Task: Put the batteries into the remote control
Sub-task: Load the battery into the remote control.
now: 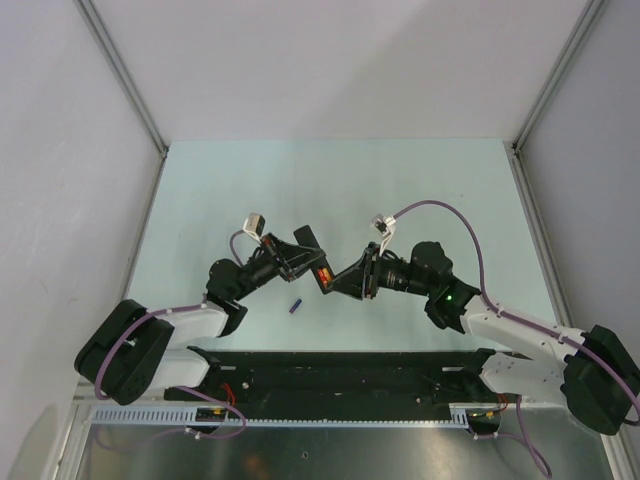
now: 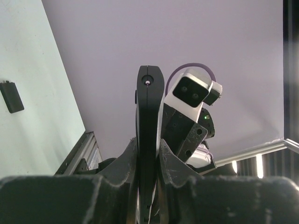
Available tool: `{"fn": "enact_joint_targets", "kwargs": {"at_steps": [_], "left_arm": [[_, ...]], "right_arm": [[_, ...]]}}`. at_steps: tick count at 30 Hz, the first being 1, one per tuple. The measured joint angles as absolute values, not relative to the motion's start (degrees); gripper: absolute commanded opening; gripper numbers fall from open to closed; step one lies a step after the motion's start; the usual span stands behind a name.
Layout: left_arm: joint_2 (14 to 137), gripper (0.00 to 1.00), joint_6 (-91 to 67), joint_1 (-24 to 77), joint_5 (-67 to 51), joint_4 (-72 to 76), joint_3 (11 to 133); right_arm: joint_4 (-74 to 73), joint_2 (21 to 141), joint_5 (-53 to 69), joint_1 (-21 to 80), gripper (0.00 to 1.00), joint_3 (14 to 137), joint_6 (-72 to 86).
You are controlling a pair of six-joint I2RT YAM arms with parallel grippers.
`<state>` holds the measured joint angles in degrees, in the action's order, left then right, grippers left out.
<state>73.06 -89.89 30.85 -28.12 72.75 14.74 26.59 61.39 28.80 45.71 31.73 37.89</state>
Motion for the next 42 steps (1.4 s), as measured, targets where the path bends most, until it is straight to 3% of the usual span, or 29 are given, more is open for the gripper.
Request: {"fn": "enact_joint_targets", "kwargs": {"at_steps": [6, 8, 16, 18, 19, 22, 27, 36, 42], "left_arm": [[73.06, 0.00, -89.47, 30.85, -27.42, 72.75, 14.72], [73.06, 0.00, -89.34, 30.85, -27.29, 72.75, 14.72], [73.06, 0.00, -88.27, 30.98, -27.27, 72.73, 14.68], [73.06, 0.00, -87.92, 31.07, -27.27, 72.73, 14.68], [73.06, 0.00, -87.74, 31.14, -27.29, 72.73, 14.68], [73.10, 0.00, -87.22, 31.38, -27.33, 72.73, 14.68], [73.38, 0.00, -87.22, 32.16, -28.64, 72.77, 14.68], [73.93, 0.00, -87.22, 32.86, -29.98, 72.82, 14.68], [74.02, 0.00, -87.02, 32.75, -30.22, 72.82, 14.68]], "right_arm": [[27.83, 62.50, 29.50, 45.15, 0.11, 31.73, 40.10], [27.99, 62.74, 29.56, 45.06, 0.00, 31.73, 40.62], [27.11, 62.83, 29.39, 44.97, 0.00, 31.73, 41.60], [26.68, 62.67, 29.39, 44.91, 0.08, 31.73, 41.65], [26.41, 62.57, 29.34, 44.88, 0.19, 31.73, 41.78], [25.28, 62.13, 29.17, 44.88, 0.36, 31.79, 42.26], [22.50, 61.93, 27.66, 44.73, 0.53, 33.34, 42.89], [19.94, 61.93, 26.02, 44.45, 0.55, 35.07, 43.51], [17.98, 61.39, 26.30, 44.40, 0.61, 35.53, 43.29]]}}
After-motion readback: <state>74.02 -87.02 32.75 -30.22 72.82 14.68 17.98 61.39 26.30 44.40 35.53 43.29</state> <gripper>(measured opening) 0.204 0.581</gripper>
